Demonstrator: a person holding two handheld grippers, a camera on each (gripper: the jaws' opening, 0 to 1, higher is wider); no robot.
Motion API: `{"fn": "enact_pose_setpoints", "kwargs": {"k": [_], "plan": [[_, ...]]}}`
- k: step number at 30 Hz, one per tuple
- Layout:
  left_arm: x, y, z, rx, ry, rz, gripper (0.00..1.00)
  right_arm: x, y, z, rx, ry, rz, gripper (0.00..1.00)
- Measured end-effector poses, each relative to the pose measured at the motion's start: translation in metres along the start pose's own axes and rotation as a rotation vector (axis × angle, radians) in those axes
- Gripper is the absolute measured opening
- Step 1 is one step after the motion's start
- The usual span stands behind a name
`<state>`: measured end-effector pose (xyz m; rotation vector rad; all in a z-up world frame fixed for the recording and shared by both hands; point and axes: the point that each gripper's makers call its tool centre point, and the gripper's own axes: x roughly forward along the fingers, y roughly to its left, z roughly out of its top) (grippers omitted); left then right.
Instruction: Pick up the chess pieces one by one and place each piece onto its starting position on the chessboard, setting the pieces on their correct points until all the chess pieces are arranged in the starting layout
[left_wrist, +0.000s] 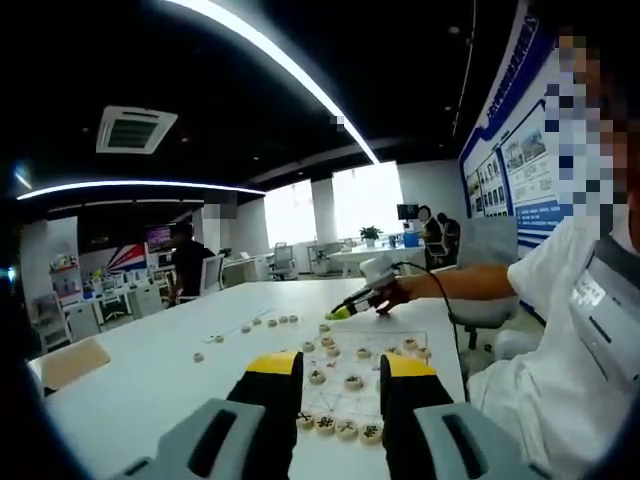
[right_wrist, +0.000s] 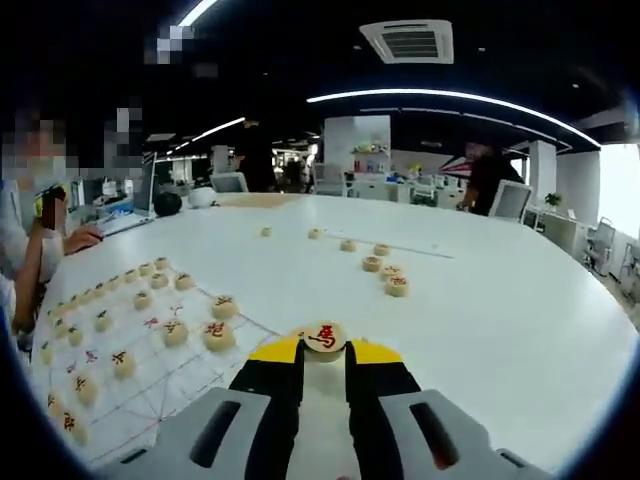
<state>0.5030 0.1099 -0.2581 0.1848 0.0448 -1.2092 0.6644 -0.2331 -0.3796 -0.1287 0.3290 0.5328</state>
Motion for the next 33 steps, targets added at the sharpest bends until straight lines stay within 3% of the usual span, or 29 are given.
{"fn": "enact_pose_setpoints", "kwargs": {"k": [3, 10, 21, 26, 29, 33], "plan": [[0.001, 0.000, 0.000, 0.001, 0.001, 0.000, 0.32, 0.002, 0.010, -0.013, -0.061, 0.077, 0.002, 0.18], [-0.001, 0.002, 0.001, -0.001, -0.003, 0.006, 0.32, 0.003, 0.018, -0.011, -0.044, 0.074, 0.036, 0.18], [-0.001, 0.002, 0.002, 0.000, -0.004, 0.005, 0.32, 0.003, 0.026, -0.020, -0.056, 0.123, 0.071, 0.18], [-0.001, 0.002, 0.002, 0.002, -0.003, 0.002, 0.32, 0.005, 0.030, -0.020, -0.137, 0.120, 0.081, 0.18], [-0.001, 0.003, 0.002, 0.002, -0.004, 0.006, 0.32, 0.004, 0.027, -0.018, -0.130, 0.108, 0.077, 0.22], [-0.002, 0.004, 0.003, 0.001, -0.007, 0.010, 0.32, 0.003, 0.025, -0.015, -0.113, 0.081, 0.076, 0.40]]}}
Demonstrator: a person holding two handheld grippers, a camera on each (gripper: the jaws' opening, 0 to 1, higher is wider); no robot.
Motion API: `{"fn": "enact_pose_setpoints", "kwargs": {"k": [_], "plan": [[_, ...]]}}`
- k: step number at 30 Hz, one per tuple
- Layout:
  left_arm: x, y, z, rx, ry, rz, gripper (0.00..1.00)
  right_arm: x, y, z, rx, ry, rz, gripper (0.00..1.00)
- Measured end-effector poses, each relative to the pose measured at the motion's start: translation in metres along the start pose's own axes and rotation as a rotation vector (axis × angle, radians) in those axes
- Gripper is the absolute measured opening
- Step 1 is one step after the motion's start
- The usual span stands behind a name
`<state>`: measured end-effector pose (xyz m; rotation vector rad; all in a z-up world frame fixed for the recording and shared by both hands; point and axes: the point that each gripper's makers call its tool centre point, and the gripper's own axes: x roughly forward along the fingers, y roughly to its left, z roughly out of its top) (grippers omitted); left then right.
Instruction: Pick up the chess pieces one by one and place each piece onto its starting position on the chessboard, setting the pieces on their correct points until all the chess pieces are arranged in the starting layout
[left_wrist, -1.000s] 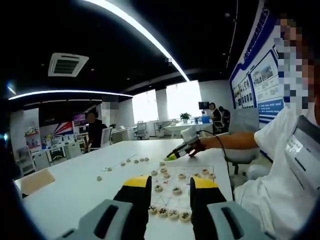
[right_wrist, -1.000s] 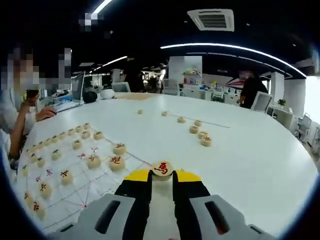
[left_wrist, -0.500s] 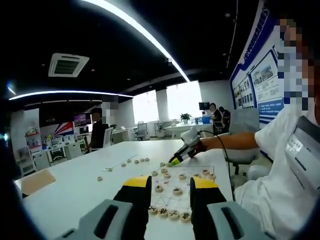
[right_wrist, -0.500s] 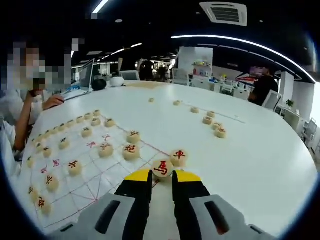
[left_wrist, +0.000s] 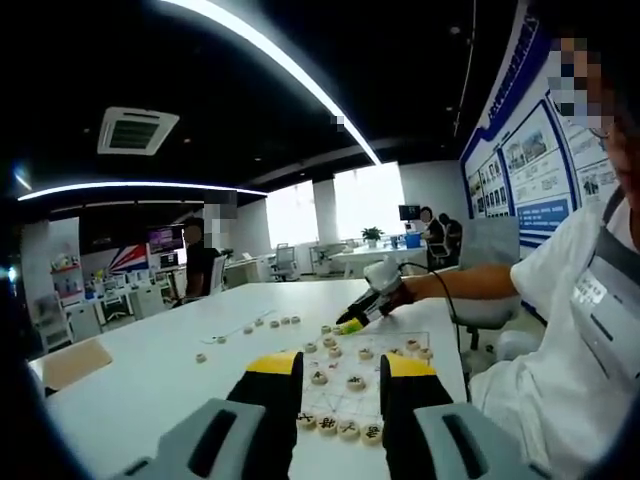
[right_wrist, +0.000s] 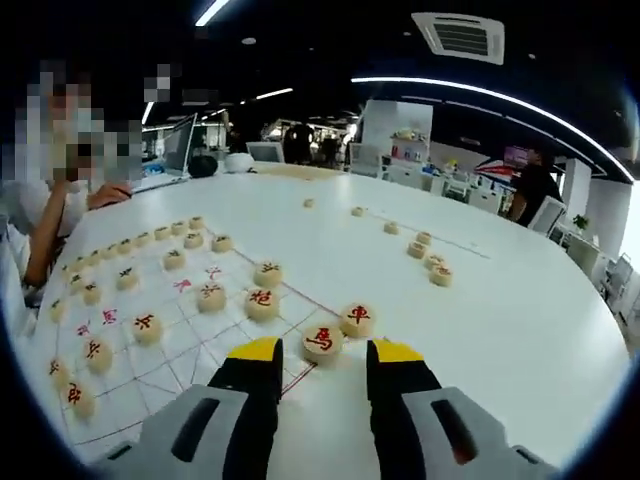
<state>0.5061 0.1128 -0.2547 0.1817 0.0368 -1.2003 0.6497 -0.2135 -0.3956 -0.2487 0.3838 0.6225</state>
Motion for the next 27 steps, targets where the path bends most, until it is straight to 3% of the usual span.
{"fn": "enact_pose_setpoints", "kwargs": {"k": [8, 13, 19, 27], "plan": [[0.001, -0.001, -0.001, 0.001, 0.004, -0.002, 0.32, -0.002, -0.012, 0.021, 0.053, -0.080, -0.018, 0.45], [0.002, 0.000, -0.001, 0.000, 0.005, -0.001, 0.32, 0.007, -0.034, 0.013, 0.048, -0.024, -0.099, 0.44], [0.000, 0.000, -0.002, -0.001, 0.004, 0.002, 0.32, 0.019, -0.057, 0.023, 0.120, -0.041, -0.170, 0.42], [-0.001, 0.000, -0.001, 0.003, 0.004, 0.000, 0.32, 0.058, -0.090, 0.024, 0.133, 0.005, -0.257, 0.41]]}}
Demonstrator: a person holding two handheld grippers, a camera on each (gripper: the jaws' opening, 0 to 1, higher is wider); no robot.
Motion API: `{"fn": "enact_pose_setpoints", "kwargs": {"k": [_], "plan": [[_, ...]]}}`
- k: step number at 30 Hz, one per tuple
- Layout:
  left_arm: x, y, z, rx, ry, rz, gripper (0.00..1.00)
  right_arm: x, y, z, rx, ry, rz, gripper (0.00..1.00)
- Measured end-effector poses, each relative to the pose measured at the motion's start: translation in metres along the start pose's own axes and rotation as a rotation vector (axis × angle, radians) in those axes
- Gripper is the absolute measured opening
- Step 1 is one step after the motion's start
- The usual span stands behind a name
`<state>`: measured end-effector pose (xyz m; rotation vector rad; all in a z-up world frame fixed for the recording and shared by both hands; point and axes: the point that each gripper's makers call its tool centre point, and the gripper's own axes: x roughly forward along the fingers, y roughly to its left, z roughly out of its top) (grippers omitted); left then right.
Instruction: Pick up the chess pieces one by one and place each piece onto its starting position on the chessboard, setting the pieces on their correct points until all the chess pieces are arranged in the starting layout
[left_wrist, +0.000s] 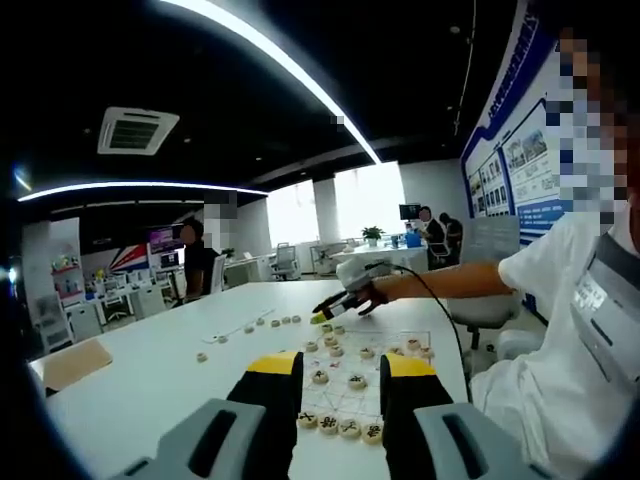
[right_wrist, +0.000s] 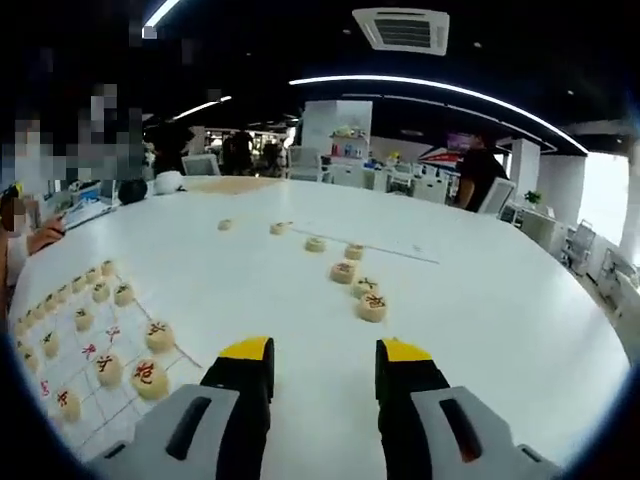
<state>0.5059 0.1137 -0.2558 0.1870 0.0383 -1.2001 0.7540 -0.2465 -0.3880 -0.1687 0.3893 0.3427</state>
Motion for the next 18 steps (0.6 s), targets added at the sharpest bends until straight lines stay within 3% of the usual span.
{"fn": "enact_pose_setpoints", "kwargs": {"k": [2, 15, 18], "plan": [[-0.001, 0.001, 0.000, -0.002, -0.002, 0.003, 0.32, 0.011, -0.011, -0.002, -0.021, 0.020, -0.047, 0.39], [-0.001, 0.003, -0.003, -0.004, 0.008, 0.010, 0.32, 0.045, -0.037, 0.000, 0.003, 0.066, -0.121, 0.35], [-0.001, 0.005, -0.004, -0.006, 0.010, 0.014, 0.32, 0.047, -0.035, 0.000, -0.002, 0.068, -0.128, 0.33]]}}
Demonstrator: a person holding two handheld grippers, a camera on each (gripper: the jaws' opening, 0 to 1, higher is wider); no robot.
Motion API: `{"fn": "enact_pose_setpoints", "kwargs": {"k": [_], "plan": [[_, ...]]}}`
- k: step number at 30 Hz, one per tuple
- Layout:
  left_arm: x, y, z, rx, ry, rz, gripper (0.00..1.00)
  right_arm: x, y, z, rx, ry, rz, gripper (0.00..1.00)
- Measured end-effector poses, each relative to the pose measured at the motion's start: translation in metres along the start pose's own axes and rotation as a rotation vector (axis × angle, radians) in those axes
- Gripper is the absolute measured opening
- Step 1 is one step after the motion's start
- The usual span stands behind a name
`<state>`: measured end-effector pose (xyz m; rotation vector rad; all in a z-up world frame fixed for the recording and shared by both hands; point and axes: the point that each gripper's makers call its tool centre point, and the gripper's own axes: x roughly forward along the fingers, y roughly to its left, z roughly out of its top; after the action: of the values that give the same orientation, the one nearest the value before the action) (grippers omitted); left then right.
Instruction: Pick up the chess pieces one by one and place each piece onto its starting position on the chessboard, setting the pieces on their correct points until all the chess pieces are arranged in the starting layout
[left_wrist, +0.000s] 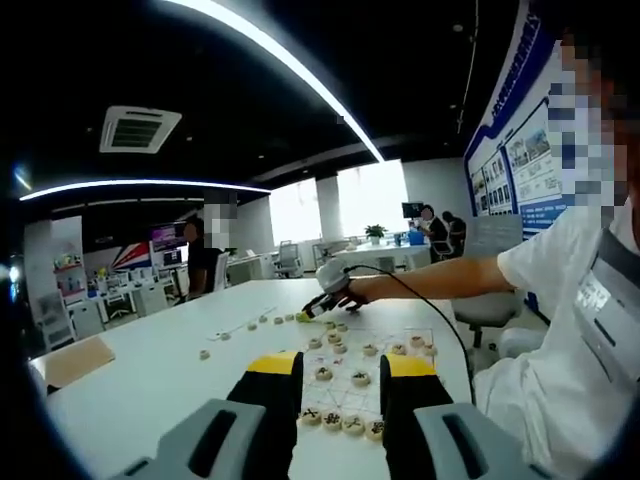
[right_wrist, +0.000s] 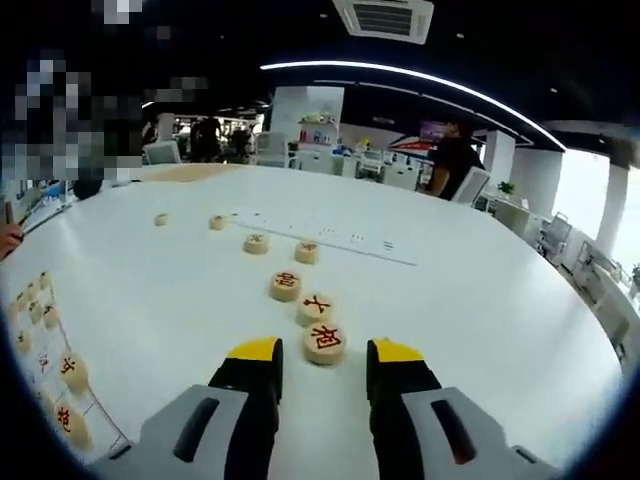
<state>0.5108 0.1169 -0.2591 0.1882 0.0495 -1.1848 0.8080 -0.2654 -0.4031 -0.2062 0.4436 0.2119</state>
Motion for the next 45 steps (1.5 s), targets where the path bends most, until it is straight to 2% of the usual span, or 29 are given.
{"fn": "enact_pose_setpoints", "kwargs": {"k": [1, 3, 8, 13, 20, 25, 33, 41, 45], "plan": [[0.000, 0.000, 0.000, 0.000, 0.001, 0.000, 0.32, 0.001, 0.001, 0.000, -0.005, -0.001, -0.001, 0.31], [0.000, 0.000, 0.000, 0.001, 0.001, -0.001, 0.32, 0.002, 0.002, 0.000, -0.016, 0.001, 0.004, 0.19], [0.001, 0.001, 0.000, 0.002, 0.001, -0.002, 0.32, -0.008, 0.002, 0.005, -0.042, -0.016, 0.025, 0.19], [0.002, 0.001, 0.000, 0.000, 0.002, -0.003, 0.32, -0.019, -0.002, 0.013, 0.012, -0.061, 0.039, 0.19], [0.004, 0.000, 0.002, 0.001, 0.004, -0.006, 0.32, -0.057, 0.001, 0.007, 0.061, -0.121, 0.122, 0.19], [0.007, -0.002, 0.001, 0.004, 0.009, -0.013, 0.32, -0.090, 0.017, -0.007, 0.006, -0.132, 0.210, 0.19], [0.008, -0.004, 0.001, 0.007, 0.012, -0.016, 0.32, -0.139, 0.065, -0.028, -0.115, -0.135, 0.392, 0.19], [0.008, -0.005, 0.001, 0.011, 0.011, -0.017, 0.32, -0.164, 0.093, -0.041, -0.155, -0.133, 0.472, 0.19], [0.008, -0.005, 0.001, 0.010, 0.011, -0.015, 0.32, -0.166, 0.102, -0.051, -0.189, -0.096, 0.506, 0.19]]}}
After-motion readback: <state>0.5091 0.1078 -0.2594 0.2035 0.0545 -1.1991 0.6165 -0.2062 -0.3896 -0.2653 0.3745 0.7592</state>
